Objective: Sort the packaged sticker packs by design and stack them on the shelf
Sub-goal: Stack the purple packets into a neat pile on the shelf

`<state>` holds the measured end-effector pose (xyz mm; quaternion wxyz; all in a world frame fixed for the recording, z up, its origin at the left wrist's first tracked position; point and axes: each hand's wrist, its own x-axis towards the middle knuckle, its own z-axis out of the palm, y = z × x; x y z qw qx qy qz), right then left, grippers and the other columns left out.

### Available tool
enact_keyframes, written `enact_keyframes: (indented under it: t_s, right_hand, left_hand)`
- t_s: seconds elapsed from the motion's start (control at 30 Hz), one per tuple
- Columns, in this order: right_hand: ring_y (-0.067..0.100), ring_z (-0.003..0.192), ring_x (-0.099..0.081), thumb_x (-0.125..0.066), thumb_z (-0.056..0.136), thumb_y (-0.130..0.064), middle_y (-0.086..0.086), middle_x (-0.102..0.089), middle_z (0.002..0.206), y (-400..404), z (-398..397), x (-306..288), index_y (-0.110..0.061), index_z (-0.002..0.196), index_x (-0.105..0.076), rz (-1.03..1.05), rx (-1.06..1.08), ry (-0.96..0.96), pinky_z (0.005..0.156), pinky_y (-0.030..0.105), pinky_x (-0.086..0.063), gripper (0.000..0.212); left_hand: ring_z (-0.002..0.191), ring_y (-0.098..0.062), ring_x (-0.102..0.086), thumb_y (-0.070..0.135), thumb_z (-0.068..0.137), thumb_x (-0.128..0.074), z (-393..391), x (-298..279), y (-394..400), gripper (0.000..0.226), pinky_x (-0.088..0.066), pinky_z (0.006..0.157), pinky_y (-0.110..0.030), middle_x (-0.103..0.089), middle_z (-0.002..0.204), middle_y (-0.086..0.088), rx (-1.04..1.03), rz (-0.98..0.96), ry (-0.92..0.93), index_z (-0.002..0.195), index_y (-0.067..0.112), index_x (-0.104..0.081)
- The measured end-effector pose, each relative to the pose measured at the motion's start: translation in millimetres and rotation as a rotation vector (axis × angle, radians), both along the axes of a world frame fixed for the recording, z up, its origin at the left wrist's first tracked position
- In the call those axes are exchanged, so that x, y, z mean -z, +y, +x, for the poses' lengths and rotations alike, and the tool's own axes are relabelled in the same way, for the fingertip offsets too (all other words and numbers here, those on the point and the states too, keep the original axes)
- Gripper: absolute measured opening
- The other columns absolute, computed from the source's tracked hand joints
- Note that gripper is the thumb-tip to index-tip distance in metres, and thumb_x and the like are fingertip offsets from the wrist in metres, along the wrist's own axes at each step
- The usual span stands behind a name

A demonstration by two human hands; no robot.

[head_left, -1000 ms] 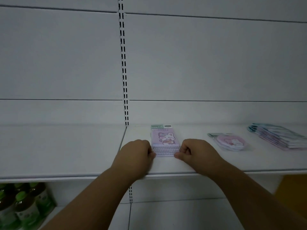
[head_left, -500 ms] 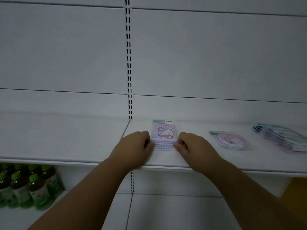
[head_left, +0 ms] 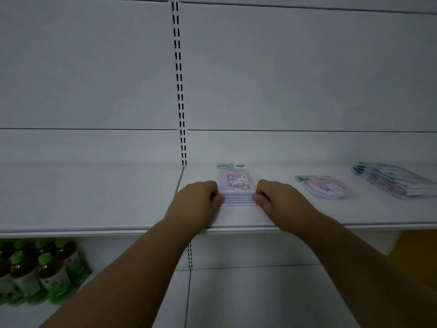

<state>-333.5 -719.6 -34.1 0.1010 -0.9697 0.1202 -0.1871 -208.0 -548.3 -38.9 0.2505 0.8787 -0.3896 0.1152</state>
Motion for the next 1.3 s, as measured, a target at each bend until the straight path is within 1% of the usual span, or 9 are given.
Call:
enact_keyframes:
  t_s: [0.23,0.4,0.57,0.7,0.83,0.93,1.07,1.13,1.3]
  right_hand:
    - [0.020,0.071,-0.055,-0.043,0.098,-0.042,0.003,-0.060,0.075,-0.4,-0.6,-2.8,-0.015,0.086,-0.053,0.140,0.061,-0.080,0.063,0.033,-0.043,0.031]
    - [0.018,0.070,-0.055,-0.041,0.099,-0.039,-0.001,-0.058,0.073,-2.1,2.4,-0.5,-0.015,0.085,-0.053,0.127,0.054,-0.087,0.062,0.031,-0.042,0.031]
    - [0.010,0.064,-0.050,-0.050,0.096,-0.036,-0.004,-0.056,0.069,-4.3,-0.7,4.1,-0.015,0.085,-0.056,0.099,0.024,-0.126,0.058,0.025,-0.036,0.025]
    - [0.016,0.068,-0.053,-0.050,0.097,-0.034,0.000,-0.059,0.071,-5.5,-0.9,5.3,-0.013,0.084,-0.056,0.043,-0.007,-0.132,0.060,0.028,-0.038,0.025]
    - [0.018,0.068,-0.054,-0.047,0.098,-0.035,0.002,-0.060,0.072,-4.5,-2.4,2.8,-0.012,0.084,-0.057,0.055,0.011,-0.106,0.062,0.030,-0.040,0.029]
    - [0.019,0.061,-0.053,-0.042,0.101,-0.032,0.005,-0.063,0.070,-8.7,-0.1,-7.2,-0.011,0.078,-0.060,0.398,0.056,-0.155,0.061,0.033,-0.043,0.035]
    - [0.021,0.055,-0.052,-0.048,0.098,-0.018,0.014,-0.063,0.076,-23.2,27.6,-28.3,0.001,0.087,-0.063,0.936,0.183,-0.172,0.048,0.028,-0.042,0.027]
    - [0.022,0.055,-0.052,-0.051,0.098,-0.020,0.018,-0.060,0.078,-26.4,42.8,-34.3,0.002,0.089,-0.060,1.007,0.206,-0.076,0.047,0.029,-0.042,0.025]
    - [0.025,0.049,-0.057,-0.055,0.097,-0.025,0.019,-0.064,0.070,-26.7,62.9,-34.9,0.006,0.083,-0.064,0.878,0.209,0.044,0.047,0.030,-0.048,0.035]
  left_hand:
    - [0.075,-0.014,-0.054,0.043,0.091,-0.059,2.3,-1.6,1.2,0.019,-0.044,0.066,-0.030,-0.055,0.076,0.010,0.016,-0.063,0.071,0.085,0.025,-0.055]
    - [0.070,-0.009,-0.053,0.047,0.091,-0.058,4.6,-3.0,0.1,0.025,-0.042,0.063,-0.029,-0.058,0.074,0.009,0.026,-0.074,0.123,0.082,0.024,-0.056]
    - [0.074,-0.019,-0.053,0.039,0.095,-0.053,3.3,-3.2,1.1,0.024,-0.044,0.067,-0.032,-0.057,0.073,0.005,0.026,-0.067,0.058,0.080,0.020,-0.054]
    - [0.070,-0.019,-0.051,0.038,0.095,-0.054,2.8,-3.9,1.5,0.025,-0.040,0.063,-0.031,-0.053,0.068,0.006,0.041,-0.059,0.014,0.082,0.017,-0.055]
    - [0.065,-0.014,-0.051,0.039,0.095,-0.054,2.0,-5.8,4.7,0.028,-0.038,0.057,-0.027,-0.055,0.067,0.006,0.036,-0.050,0.085,0.077,0.018,-0.055]
    - [0.070,-0.019,-0.062,0.034,0.099,-0.047,8.5,-17.5,7.1,0.031,-0.050,0.068,-0.032,-0.068,0.080,-0.003,0.023,-0.141,0.336,0.085,0.012,-0.064]
    - [0.064,-0.024,-0.066,0.024,0.101,-0.046,21.2,-39.4,-7.2,0.031,-0.053,0.065,-0.030,-0.072,0.086,-0.012,-0.042,-0.215,0.663,0.099,0.001,-0.066]
    - [0.064,-0.029,-0.066,0.024,0.102,-0.046,20.2,-45.1,-17.0,0.033,-0.057,0.069,-0.035,-0.072,0.081,-0.015,-0.043,-0.166,0.751,0.099,-0.004,-0.064]
    - [0.066,-0.033,-0.069,0.027,0.098,-0.056,19.7,-41.5,-29.9,0.037,-0.062,0.075,-0.046,-0.074,0.082,-0.023,-0.048,-0.085,0.700,0.095,-0.007,-0.068]
